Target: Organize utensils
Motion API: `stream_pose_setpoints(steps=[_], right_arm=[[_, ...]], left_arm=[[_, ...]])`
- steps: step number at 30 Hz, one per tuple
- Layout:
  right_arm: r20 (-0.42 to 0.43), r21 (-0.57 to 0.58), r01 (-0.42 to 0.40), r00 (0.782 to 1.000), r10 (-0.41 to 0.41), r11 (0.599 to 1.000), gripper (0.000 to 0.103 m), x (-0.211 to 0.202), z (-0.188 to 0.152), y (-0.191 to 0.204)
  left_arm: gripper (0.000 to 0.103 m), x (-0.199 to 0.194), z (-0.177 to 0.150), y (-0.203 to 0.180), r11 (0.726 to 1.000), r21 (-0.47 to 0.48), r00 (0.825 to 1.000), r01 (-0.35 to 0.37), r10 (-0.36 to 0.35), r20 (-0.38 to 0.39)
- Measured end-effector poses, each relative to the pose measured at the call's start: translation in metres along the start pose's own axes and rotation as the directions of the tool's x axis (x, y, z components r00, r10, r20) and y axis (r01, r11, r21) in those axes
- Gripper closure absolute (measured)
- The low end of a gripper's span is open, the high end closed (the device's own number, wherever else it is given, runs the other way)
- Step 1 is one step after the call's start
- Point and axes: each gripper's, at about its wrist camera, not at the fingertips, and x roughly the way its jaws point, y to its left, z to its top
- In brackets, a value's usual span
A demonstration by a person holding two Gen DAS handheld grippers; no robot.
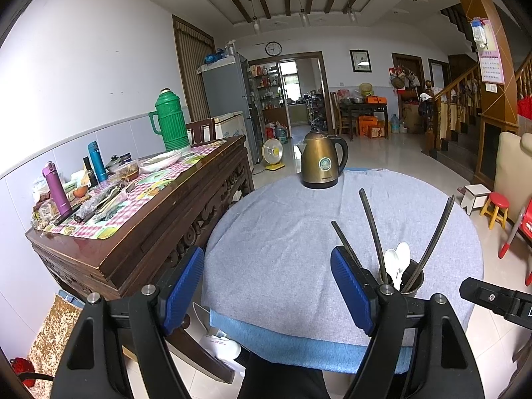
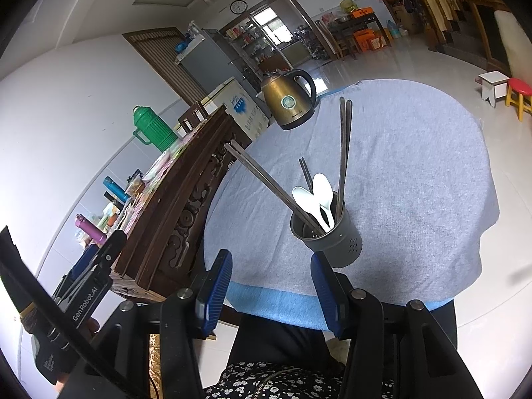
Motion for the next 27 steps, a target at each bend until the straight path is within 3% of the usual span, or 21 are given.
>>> stream_pose_setpoints(steps=[27], right_arm=[[-0.021,0.012,-0.011,1.0,0.011,1.0,0.051,0.0068,-0.0044,-0.0007]], left_arm=[[0.024,0.0004,-0.0018,-0.0005,1.0,0.002,1.0,0.003,-0.003,-0.004]])
